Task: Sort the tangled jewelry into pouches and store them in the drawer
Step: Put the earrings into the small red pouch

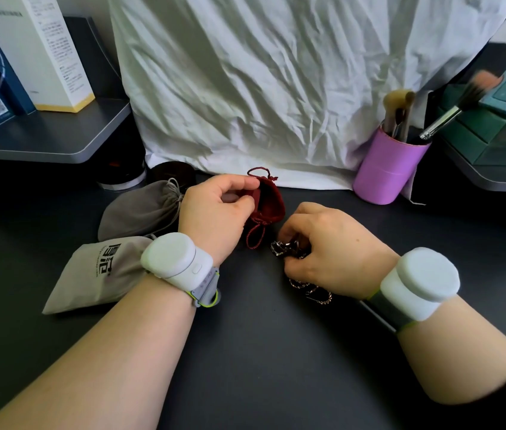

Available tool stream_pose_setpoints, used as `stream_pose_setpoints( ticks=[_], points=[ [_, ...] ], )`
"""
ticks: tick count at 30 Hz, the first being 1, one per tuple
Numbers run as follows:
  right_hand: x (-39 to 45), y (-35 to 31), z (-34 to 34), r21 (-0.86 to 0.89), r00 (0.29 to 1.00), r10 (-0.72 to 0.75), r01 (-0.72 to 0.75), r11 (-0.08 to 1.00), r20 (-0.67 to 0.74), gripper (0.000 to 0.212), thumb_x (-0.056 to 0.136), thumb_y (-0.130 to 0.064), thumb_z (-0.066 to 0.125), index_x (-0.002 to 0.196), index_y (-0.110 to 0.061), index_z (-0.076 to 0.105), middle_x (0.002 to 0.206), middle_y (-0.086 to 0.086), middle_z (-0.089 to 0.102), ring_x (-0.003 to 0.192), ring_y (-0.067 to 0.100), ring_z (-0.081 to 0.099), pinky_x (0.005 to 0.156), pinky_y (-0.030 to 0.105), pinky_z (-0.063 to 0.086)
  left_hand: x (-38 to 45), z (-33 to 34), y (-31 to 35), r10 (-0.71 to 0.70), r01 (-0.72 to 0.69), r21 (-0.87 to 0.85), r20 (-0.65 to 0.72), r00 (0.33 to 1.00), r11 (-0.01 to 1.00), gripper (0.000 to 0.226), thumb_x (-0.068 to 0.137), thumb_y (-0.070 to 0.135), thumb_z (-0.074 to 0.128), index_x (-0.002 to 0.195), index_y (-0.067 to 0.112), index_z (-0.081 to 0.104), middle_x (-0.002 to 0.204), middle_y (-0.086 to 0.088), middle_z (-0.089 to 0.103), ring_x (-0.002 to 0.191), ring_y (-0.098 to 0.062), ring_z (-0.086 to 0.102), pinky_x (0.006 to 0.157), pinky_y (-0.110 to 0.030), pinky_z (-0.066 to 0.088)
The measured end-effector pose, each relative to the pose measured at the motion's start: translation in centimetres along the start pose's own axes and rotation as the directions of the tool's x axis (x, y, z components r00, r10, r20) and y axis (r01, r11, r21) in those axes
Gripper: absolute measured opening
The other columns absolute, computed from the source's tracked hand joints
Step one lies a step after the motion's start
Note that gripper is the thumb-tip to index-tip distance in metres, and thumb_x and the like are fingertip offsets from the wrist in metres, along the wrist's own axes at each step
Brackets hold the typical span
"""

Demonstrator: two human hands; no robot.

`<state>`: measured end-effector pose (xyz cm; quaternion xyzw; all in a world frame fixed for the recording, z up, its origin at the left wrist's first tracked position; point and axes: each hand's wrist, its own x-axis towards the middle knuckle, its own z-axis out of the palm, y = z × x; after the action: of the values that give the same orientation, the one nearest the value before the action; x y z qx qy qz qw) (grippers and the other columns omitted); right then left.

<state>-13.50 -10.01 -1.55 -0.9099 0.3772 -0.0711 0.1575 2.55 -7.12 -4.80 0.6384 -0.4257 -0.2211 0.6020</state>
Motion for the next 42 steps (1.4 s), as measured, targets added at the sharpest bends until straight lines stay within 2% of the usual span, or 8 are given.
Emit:
stream_pose_setpoints(
  ticks=[8,14,19,24,26,33,38,42],
  points=[
    [0.0,0.3,0.1,0.004,1.000,-0.017,0.017,1.000,-0.007,0.012,0.071,-0.025,0.064,0.081,-0.023,0.057,0.091,-0.009,0.047,0.077,0.013,0.052,0.070,0.027,0.046,0.0,0.0,0.1,0.003,-0.003,-0.006,0.019,1.000,1.000,0.034,0.076,0.002,0.064,0.081,0.034,0.072,0.071,0.001,0.071,0.057,-0.012,0.059,0.063,-0.029,0.050],
    [-0.1,1.3,-0.6,0.279,0.993,0.110,-0.098,0.955,-0.029,0.011,0.063,-0.020,0.069,0.066,-0.026,0.061,0.076,-0.009,0.060,0.060,0.001,0.053,0.058,0.013,0.042,-0.2,0.1,0.2,-0.009,0.010,-0.024,0.039,0.999,1.000,0.033,0.075,0.002,0.064,0.080,0.033,0.073,0.072,-0.004,0.071,0.060,-0.015,0.061,0.063,-0.028,0.050],
    [-0.1,2.1,-1.0,0.648,0.972,0.233,-0.193,0.737,0.024,0.016,0.066,0.001,0.067,0.067,-0.015,0.067,0.064,0.010,0.067,0.056,0.017,0.060,0.060,0.030,0.049,-0.3,0.2,0.3,-0.021,0.024,-0.031,0.070,0.997,0.999,0.033,0.076,0.003,0.065,0.080,0.035,0.072,0.073,-0.005,0.072,0.062,-0.017,0.062,0.063,-0.028,0.049],
    [0.2,1.7,-1.2,0.943,0.970,0.229,0.006,0.332,-0.086,0.026,0.072,0.019,0.060,0.066,-0.006,0.065,0.077,0.018,0.066,0.063,0.025,0.061,0.063,0.029,0.055,-0.5,0.3,0.5,-0.035,0.040,-0.051,0.086,0.996,0.998,0.034,0.076,0.002,0.065,0.079,0.035,0.072,0.071,-0.007,0.072,0.057,-0.016,0.060,0.060,-0.027,0.049],
    [0.5,1.4,-1.2,0.956,0.961,0.238,0.069,0.286,-0.140,0.026,0.073,0.016,0.062,0.067,-0.008,0.067,0.080,0.018,0.067,0.064,0.025,0.063,0.068,0.031,0.055,-0.6,0.4,0.6,-0.044,0.050,-0.060,0.104,0.994,0.997,0.035,0.075,0.001,0.065,0.079,0.035,0.072,0.069,-0.007,0.071,0.055,-0.016,0.059,0.060,-0.027,0.048],
    [1.2,0.9,-0.1,0.800,0.910,0.295,0.062,0.597,-0.290,0.016,0.070,0.000,0.077,0.078,-0.013,0.070,0.079,0.014,0.072,0.072,0.023,0.068,0.077,0.036,0.057,-1.0,0.5,1.0,-0.031,0.044,-0.079,0.155,0.987,0.996,0.029,0.073,0.005,0.066,0.083,0.032,0.074,0.066,-0.006,0.070,0.057,-0.016,0.062,0.061,-0.027,0.048],
    [1.3,0.3,0.1,0.740,0.897,0.269,0.089,0.667,-0.350,0.026,0.069,0.002,0.077,0.078,-0.021,0.067,0.079,0.004,0.072,0.074,0.016,0.070,0.077,0.033,0.057,-1.1,0.6,1.2,-0.043,0.063,-0.114,0.170,0.984,0.991,0.025,0.064,0.016,0.064,0.082,0.031,0.073,0.068,-0.010,0.071,0.055,-0.019,0.060,0.062,-0.029,0.048],
    [0.9,0.9,-0.3,0.631,0.874,0.279,0.040,0.775,-0.398,0.018,0.067,-0.011,0.081,0.071,-0.023,0.068,0.067,-0.006,0.069,0.063,0.010,0.063,0.068,0.027,0.054,-0.9,0.5,1.1,-0.043,0.059,-0.126,0.127,0.991,0.990,0.026,0.068,0.009,0.065,0.083,0.029,0.074,0.070,-0.009,0.072,0.054,-0.018,0.060,0.059,-0.027,0.047]
  ],
)
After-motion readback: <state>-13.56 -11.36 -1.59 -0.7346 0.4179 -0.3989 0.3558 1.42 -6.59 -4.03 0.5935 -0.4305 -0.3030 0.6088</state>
